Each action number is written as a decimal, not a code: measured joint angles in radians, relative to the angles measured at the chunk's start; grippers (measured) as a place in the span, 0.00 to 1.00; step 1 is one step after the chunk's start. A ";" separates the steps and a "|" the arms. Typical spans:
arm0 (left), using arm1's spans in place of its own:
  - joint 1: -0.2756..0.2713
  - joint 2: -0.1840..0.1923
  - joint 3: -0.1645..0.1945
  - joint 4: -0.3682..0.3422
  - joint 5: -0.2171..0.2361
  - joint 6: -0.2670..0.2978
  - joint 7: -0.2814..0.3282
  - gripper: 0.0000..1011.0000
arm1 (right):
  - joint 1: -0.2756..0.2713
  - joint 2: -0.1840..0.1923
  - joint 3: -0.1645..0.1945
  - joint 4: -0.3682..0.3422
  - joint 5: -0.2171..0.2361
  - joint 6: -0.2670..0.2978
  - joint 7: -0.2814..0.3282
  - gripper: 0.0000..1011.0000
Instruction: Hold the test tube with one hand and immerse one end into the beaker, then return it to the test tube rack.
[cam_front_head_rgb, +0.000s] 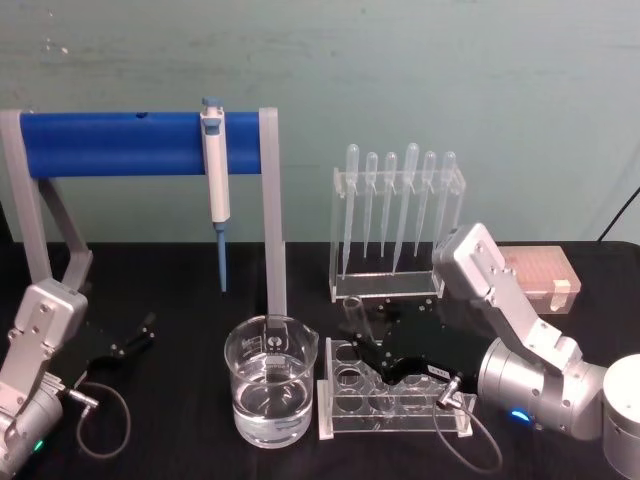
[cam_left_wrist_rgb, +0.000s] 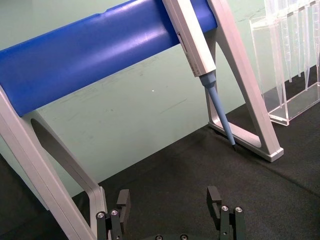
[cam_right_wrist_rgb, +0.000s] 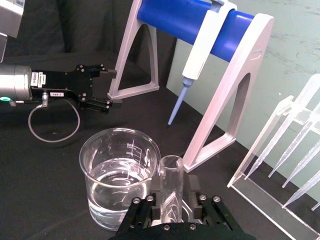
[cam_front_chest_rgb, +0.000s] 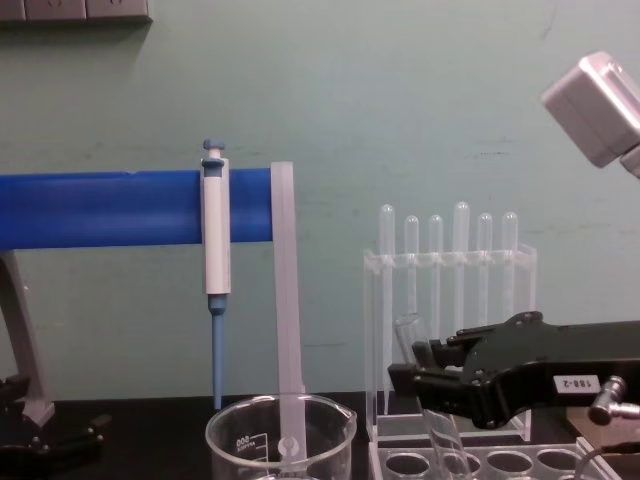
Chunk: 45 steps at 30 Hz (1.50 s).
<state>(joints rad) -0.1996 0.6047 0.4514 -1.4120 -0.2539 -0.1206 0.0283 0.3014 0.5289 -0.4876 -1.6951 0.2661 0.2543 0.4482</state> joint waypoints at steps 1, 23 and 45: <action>0.000 0.000 0.000 0.000 0.000 0.000 0.000 0.99 | -0.001 -0.001 0.002 -0.001 0.000 0.000 0.000 0.34; 0.000 0.000 0.000 0.000 0.000 0.000 0.000 0.99 | -0.112 -0.025 0.201 -0.163 0.166 -0.036 -0.082 0.22; 0.000 0.000 0.000 0.000 0.000 0.000 0.000 0.99 | -0.112 -0.010 0.205 -0.206 0.221 -0.036 -0.117 0.22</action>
<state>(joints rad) -0.1995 0.6047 0.4514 -1.4120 -0.2540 -0.1205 0.0283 0.1890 0.5193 -0.2826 -1.9008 0.4869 0.2183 0.3312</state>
